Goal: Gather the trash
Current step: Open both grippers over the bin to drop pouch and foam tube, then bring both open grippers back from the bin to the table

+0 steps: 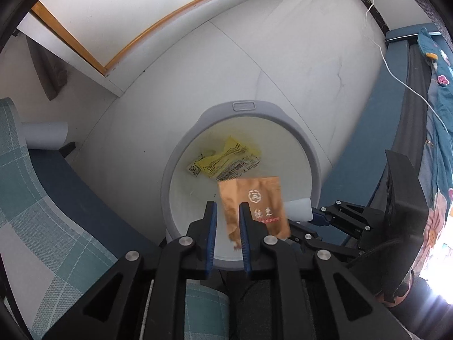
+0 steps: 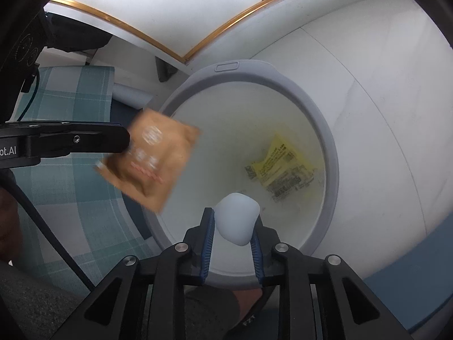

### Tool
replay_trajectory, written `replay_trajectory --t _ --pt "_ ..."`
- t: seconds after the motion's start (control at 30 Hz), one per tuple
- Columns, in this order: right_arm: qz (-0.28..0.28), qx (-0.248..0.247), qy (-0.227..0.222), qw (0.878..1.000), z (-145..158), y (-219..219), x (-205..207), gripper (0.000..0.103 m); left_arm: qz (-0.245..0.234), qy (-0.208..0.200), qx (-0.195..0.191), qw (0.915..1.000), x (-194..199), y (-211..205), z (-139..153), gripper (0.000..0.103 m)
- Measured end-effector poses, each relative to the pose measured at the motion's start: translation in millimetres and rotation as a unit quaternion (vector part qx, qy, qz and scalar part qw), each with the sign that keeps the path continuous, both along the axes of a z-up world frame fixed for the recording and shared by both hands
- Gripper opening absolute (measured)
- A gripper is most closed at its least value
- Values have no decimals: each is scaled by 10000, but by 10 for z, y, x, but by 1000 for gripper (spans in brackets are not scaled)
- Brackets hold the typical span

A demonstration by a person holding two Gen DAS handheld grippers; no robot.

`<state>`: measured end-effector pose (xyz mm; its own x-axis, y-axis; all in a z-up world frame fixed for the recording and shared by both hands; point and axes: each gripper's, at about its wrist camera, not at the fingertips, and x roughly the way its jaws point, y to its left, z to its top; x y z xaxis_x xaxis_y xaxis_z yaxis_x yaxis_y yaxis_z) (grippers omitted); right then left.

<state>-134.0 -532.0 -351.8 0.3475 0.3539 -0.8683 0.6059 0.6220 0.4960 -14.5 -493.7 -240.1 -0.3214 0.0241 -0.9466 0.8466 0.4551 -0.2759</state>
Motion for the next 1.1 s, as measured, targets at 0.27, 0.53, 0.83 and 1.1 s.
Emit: replay_trajectory --t 0.27,0.53,0.83,1.1 --pt "-21 106 99 9999 17 -19 -79 49 8 -134 67 9999 -4 -4 40 42" --pt "-81 50 75 9999 48 -38 -123 51 67 -374 -72 9993 26 50 207 58" --pt "-376 -215 -66 9990 338 -189 -196 52 451 -836 -399 9947 185 257 465 58" --pt "-564 -1036 -547 9915 1045 -366 -235 55 703 -1693 -1032 9776 250 567 1054 59"
